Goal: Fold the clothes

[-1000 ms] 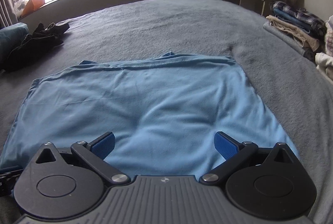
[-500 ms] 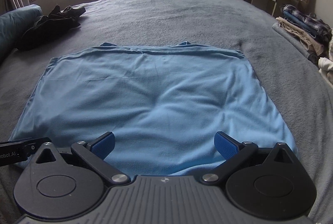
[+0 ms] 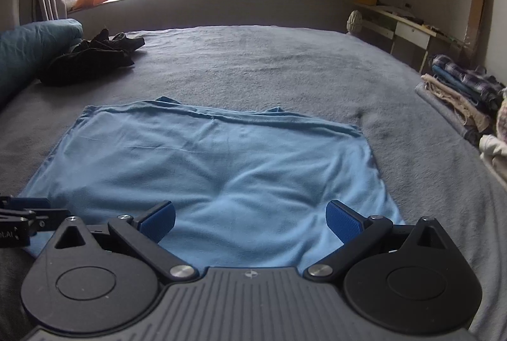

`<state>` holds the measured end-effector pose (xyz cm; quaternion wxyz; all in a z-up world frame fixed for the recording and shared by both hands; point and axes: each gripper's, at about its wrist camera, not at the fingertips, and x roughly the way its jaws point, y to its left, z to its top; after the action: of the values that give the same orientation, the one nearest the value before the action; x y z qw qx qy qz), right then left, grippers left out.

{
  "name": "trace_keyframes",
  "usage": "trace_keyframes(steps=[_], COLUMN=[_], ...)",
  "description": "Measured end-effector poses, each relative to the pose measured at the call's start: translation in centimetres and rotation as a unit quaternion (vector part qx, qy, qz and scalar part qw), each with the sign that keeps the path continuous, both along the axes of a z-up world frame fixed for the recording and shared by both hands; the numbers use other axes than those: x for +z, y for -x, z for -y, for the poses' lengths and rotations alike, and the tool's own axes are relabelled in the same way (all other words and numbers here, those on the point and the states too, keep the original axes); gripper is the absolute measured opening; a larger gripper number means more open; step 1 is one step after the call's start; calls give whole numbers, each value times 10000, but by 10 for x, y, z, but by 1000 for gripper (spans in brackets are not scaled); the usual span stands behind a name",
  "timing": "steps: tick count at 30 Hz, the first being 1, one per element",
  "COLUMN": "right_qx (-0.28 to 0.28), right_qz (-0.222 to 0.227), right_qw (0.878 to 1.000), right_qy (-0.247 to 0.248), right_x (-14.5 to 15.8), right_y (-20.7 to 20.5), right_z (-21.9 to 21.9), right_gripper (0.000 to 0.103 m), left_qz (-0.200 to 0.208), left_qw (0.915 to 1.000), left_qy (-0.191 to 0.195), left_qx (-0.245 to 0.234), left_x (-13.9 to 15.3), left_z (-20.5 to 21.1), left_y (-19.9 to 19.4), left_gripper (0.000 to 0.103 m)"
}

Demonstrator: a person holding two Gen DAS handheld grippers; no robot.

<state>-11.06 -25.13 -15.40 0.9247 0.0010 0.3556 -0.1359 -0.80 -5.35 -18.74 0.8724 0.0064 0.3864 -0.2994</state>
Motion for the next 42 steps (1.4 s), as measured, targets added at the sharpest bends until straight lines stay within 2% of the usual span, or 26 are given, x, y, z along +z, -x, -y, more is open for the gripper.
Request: trace_keyframes(steps=[3, 5, 6, 7, 8, 9, 11, 12, 13, 14, 15, 16, 18, 20, 24, 26, 28, 29, 31, 33, 35, 37, 39, 40, 42], right_qx=[82, 246, 353, 430, 456, 457, 186, -138, -519, -826, -1126, -1330, -1232, -584, 577, 738, 568, 268, -594, -1360, -1435, -1017, -180, 256, 978], right_qz=[-27, -57, -127, -207, -275, -351, -524, -568, -587, -532, -456, -379, -287, -278, -356, -318, -255, -232, -253, -367, -319, -208, -312, -481, -1057], right_qw=[9999, 9991, 9980, 9964, 9949, 9934, 9920, 9917, 9900, 9865, 9812, 9781, 9848, 9917, 9921, 9918, 9894, 9914, 9948, 9883, 9850, 9885, 9904, 9883, 9817], right_qy=[-55, -328, -513, -704, -854, -994, -1130, -1147, -1172, -1307, -1501, -1555, -1193, -1107, -1057, -998, -1313, -1262, -792, -590, -899, -1096, -1334, -1427, -1249], right_x=[-4, -11, -17, -24, -29, -35, -46, -50, -54, -54, -51, -46, -37, -37, -53, -61, -60, -55, -46, -41, -33, -24, -21, -22, -27], right_y=[-8, -16, -21, -26, -30, -32, -37, -37, -35, -32, -29, -28, -33, -45, -74, -83, -81, -77, -63, -48, -31, -17, -13, -13, -11], right_z=[8, 14, 16, 20, 25, 33, 61, 81, 103, 122, 137, 144, 132, 106, 61, 63, 86, 98, 122, 145, 151, 137, 114, 101, 78], right_gripper=[95, 79, 77, 71, 67, 66, 65, 64, 58, 36, 29, 29, 30, 30, 30, 30, 28, 28, 30, 31, 31, 31, 36, 42, 43], left_qz=[216, 199, 166, 141, 102, 59, -28, -53, -75, -97, -105, -103, -113, -129, -125, -93, -67, -74, -102, -38, 35, 109, 104, 103, 108], left_qw=[9993, 9992, 9993, 9994, 9995, 9995, 9994, 9994, 9993, 9992, 9992, 9992, 9992, 9992, 9991, 9993, 9995, 9996, 9993, 9994, 9993, 9990, 9980, 9974, 9954], left_qy=[-15, -13, -53, -110, -66, 2, 138, 150, 148, 147, 138, 139, 184, 222, 275, 293, 284, 285, 335, 354, 368, 383, 347, 250, 23], left_qx=[-298, -344, -323, -293, -292, -297, -307, -323, -341, -360, -367, -367, -339, -307, -299, -232, -79, -8, 106, 22, -83, -188, -522, -673, -947], left_x=[-5, -15, -21, -26, -28, -29, -31, -30, -29, -28, -26, -24, -23, -22, -23, -22, -22, -22, -22, -19, -17, -14, -13, -14, -18], left_z=[18, 26, 28, 28, 24, 19, 8, 7, 6, 5, 6, 7, 8, 9, 6, 2, -4, -8, -14, -15, -16, -16, -15, -16, -20], left_y=[-9, -15, -18, -21, -22, -23, -26, -26, -26, -26, -26, -25, -26, -27, -31, -33, -36, -38, -43, -41, -39, -36, -28, -23, -12], left_gripper=[49, 48, 47, 44, 38, 38, 38, 38, 38, 39, 39, 41, 45, 46, 46, 46, 48, 48, 48, 48, 48, 48, 48, 49, 51])
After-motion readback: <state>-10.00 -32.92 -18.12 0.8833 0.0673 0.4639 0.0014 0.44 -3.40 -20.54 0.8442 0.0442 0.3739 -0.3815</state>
